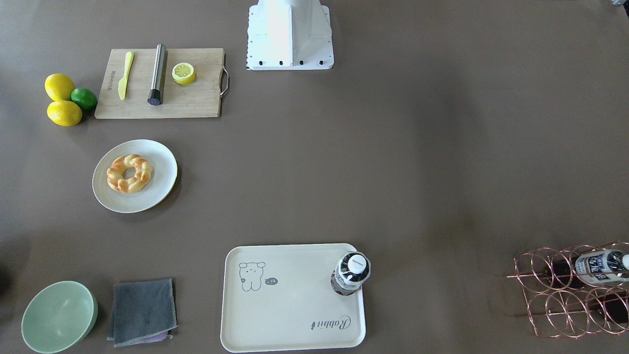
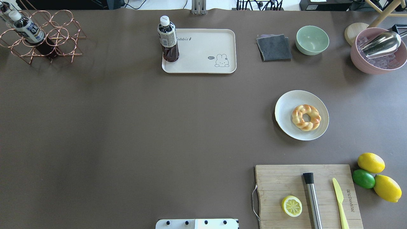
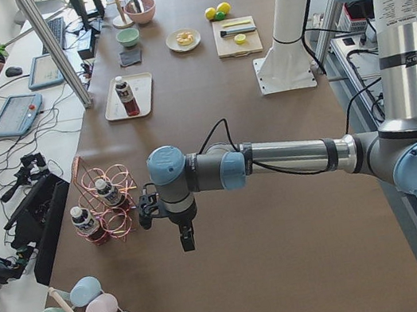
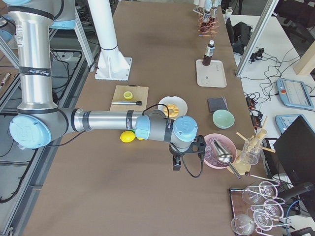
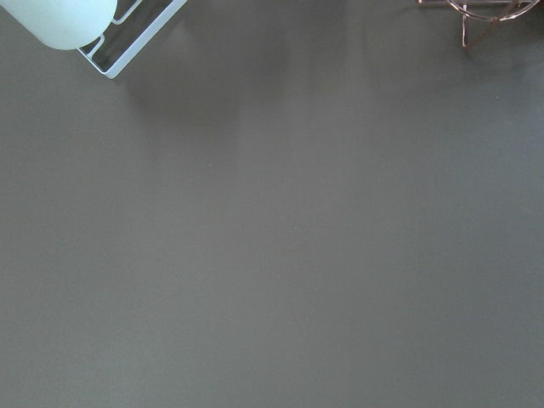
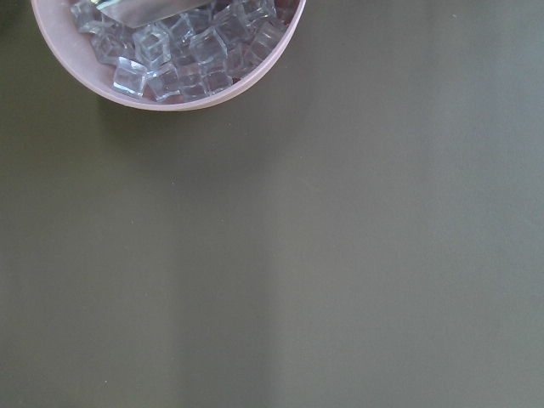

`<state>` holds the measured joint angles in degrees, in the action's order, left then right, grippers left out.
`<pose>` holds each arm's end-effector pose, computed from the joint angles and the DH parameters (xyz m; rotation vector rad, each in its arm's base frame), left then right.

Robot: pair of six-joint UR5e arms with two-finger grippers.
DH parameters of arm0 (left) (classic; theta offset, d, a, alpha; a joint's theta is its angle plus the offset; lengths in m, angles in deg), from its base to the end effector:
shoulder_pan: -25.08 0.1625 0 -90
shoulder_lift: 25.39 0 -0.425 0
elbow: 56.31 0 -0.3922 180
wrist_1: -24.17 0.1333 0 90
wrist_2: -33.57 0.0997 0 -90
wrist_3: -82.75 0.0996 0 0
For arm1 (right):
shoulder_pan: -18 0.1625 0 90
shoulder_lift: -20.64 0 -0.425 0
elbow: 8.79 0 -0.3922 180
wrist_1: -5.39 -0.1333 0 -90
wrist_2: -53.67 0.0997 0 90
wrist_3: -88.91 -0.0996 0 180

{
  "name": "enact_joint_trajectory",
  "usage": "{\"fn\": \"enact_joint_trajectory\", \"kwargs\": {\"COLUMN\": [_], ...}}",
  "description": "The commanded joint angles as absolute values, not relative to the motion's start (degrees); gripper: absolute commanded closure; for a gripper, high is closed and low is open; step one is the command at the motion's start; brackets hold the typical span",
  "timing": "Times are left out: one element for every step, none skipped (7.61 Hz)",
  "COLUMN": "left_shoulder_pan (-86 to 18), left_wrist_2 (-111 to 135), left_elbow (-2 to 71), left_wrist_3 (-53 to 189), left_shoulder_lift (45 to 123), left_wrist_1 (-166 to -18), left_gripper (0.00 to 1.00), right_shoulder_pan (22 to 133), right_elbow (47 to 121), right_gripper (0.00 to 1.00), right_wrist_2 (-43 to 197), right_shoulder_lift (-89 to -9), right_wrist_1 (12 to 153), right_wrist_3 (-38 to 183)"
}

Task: Place donut on tray

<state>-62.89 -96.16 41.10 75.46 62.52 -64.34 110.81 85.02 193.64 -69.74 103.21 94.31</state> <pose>-0.0526 -0.4818 0.6206 0.0076 0.6962 -0.0649 0.0807 -0.4798 0.6355 -0.0091 -0.8746 -0.0089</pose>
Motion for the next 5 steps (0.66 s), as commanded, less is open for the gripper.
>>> {"fn": "enact_joint_trajectory", "kwargs": {"left_shoulder_pan": [-62.89, -62.89, -62.89, -62.89, -62.89], "left_wrist_2": [-96.07, -96.07, -96.07, -96.07, -96.07], "left_elbow": [41.08, 41.16, 41.16, 41.16, 41.16], "left_wrist_3": [75.46, 75.46, 75.46, 75.46, 75.46], "left_shoulder_lift": [62.41, 62.41, 62.41, 62.41, 62.41], "left_wrist_1": [-64.34, -64.34, -64.34, -64.34, -64.34], "left_gripper": [0.02, 0.02, 0.02, 0.02, 0.02], "right_shoulder_pan": [110.81, 110.64, 108.12, 105.31, 102.58], "right_elbow": [85.77, 88.48, 91.73, 93.06, 93.08], "right_gripper": [0.0, 0.0, 0.0, 0.0, 0.0], "right_wrist_2": [193.68, 193.6, 193.51, 193.6, 193.6], "right_shoulder_lift": [-69.71, -69.71, -69.71, -69.8, -70.15], "right_wrist_1": [103.21, 103.21, 102.78, 98.86, 94.03], "right_wrist_3": [94.18, 90.88, 85.01, 83.21, 79.19]}}
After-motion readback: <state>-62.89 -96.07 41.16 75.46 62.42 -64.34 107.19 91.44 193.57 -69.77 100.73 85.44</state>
